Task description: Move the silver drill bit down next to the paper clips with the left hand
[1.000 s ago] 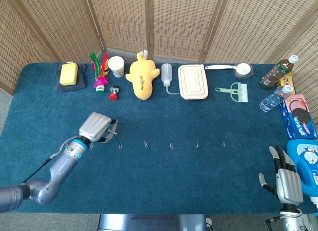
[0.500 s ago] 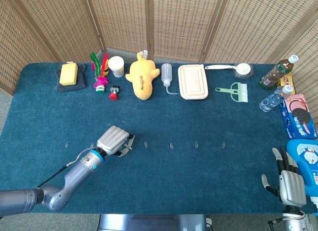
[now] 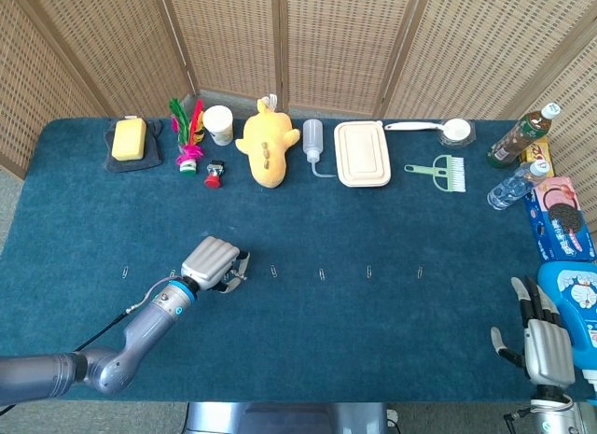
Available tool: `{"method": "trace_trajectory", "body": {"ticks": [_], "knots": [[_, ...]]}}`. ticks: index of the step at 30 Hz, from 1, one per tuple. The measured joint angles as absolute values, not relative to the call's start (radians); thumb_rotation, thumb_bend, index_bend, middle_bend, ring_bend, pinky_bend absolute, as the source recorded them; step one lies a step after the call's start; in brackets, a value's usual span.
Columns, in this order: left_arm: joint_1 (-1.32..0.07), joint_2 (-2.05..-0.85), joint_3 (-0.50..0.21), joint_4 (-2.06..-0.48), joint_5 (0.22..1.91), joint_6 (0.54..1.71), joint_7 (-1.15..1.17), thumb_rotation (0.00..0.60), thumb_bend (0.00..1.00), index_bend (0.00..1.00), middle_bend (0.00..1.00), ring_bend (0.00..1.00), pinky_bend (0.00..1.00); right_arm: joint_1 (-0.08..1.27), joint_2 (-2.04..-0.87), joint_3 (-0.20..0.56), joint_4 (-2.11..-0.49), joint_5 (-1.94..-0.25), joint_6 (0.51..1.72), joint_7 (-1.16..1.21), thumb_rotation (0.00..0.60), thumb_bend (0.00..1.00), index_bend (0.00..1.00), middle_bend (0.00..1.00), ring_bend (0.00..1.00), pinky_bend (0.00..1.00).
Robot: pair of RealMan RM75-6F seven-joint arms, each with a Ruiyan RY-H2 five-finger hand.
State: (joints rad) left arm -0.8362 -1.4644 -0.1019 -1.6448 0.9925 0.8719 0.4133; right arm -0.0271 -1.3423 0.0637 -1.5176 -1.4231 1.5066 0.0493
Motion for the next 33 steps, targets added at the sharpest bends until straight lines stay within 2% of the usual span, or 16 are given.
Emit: {"method": "trace_trajectory", "body": {"ticks": [17,29,33], "knots": [[-0.837,-1.477,-0.093,-1.626,0.992,0.883,0.412,0.6,0.69,0.64,1.0,1.0,0.87,-0.034,-1.34,0.063,-1.52,-1.424,1.514,0.046,0.6,0.39,0.01,0.02,0.0,0.12],[-0.807,-1.322,-0.1,-1.617,0.987,0.939,0.441,0.6,0.69,0.64,1.0,1.0,0.87,-0.018,-1.352,0.065,-1.53,-1.43,1.495,0.023,0.6,0.39,0.01,0.02,0.0,0.12],[-0.801,-1.299,-0.097,-1.589,0.954,0.924,0.44,0.6,0.69,0.64,1.0,1.0,0.87,-0.015,-1.357,0.067,-1.533,-1.431,1.494,0.014,0.6,0.39,0.01,0.02,0.0,0.12]]}}
